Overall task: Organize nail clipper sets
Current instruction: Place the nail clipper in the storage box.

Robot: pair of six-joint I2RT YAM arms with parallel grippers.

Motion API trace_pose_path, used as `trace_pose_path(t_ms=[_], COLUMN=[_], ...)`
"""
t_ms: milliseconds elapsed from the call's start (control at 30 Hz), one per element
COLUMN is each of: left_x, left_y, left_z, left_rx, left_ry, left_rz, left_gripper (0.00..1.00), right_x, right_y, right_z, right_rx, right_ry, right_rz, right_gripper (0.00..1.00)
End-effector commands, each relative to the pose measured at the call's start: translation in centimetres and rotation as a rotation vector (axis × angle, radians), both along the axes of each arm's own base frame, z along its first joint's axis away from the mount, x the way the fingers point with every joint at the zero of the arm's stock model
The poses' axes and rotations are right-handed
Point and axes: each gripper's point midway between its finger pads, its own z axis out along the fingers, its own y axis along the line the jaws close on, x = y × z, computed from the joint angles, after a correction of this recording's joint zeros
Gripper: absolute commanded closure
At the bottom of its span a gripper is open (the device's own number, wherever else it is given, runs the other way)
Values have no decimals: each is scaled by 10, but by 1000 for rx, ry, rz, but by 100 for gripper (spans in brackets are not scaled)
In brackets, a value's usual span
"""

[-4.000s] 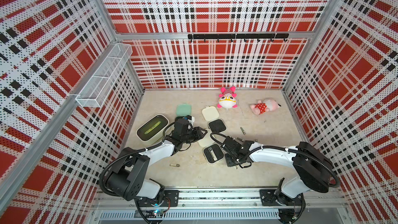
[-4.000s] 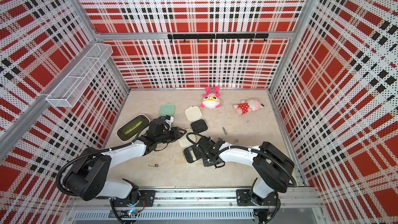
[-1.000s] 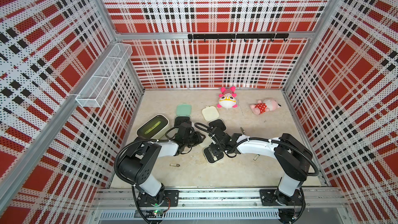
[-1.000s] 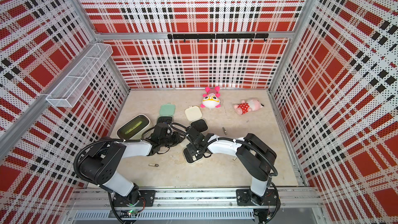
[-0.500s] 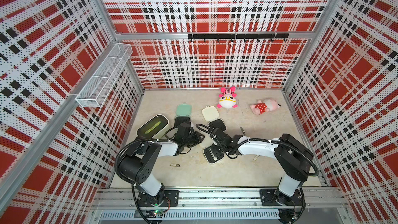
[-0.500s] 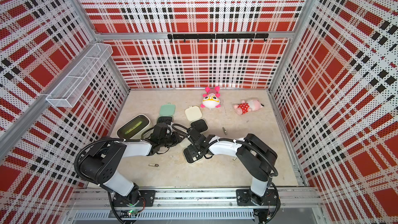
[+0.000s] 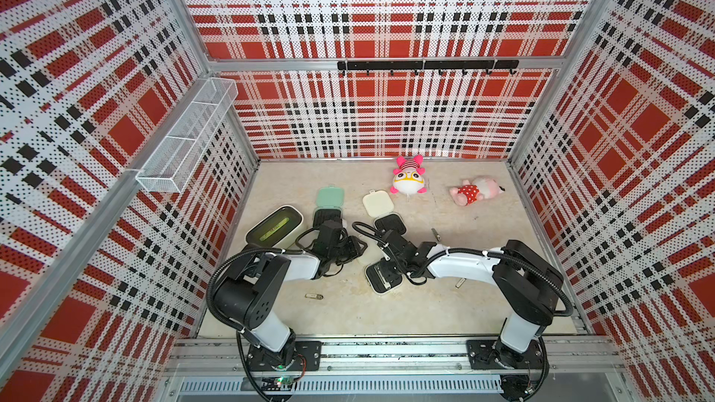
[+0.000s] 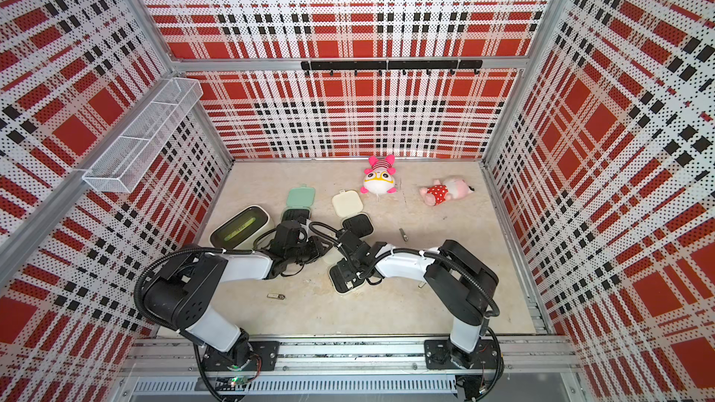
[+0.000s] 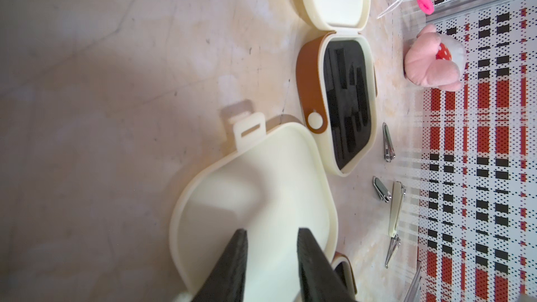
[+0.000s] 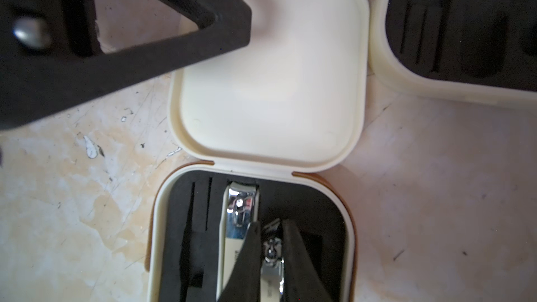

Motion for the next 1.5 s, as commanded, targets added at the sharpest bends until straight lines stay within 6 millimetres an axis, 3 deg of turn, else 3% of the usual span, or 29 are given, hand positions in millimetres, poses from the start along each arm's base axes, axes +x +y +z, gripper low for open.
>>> trace_pose_path(t_ms=[0, 967, 1400, 1467], left_x=[-2, -3, -4, -3], left_y=[2, 2, 3, 3], left_z=[-5, -7, -8, -8], left_rx=[2, 3, 6, 5], left_ry=[5, 11, 14, 13], left_rz=[-5, -6, -6, -5], left_gripper=[66, 66, 66, 66], right_x=[-8, 16, 20, 20], right_y=[-15, -9, -6, -5], right_z=[-16, 23, 40, 42], right_rx=[-58, -32, -5, 0], right_ry=[38, -74, -100, -100], right_rz=[-7, -60, -59, -56], right_gripper=[84, 65, 61, 66])
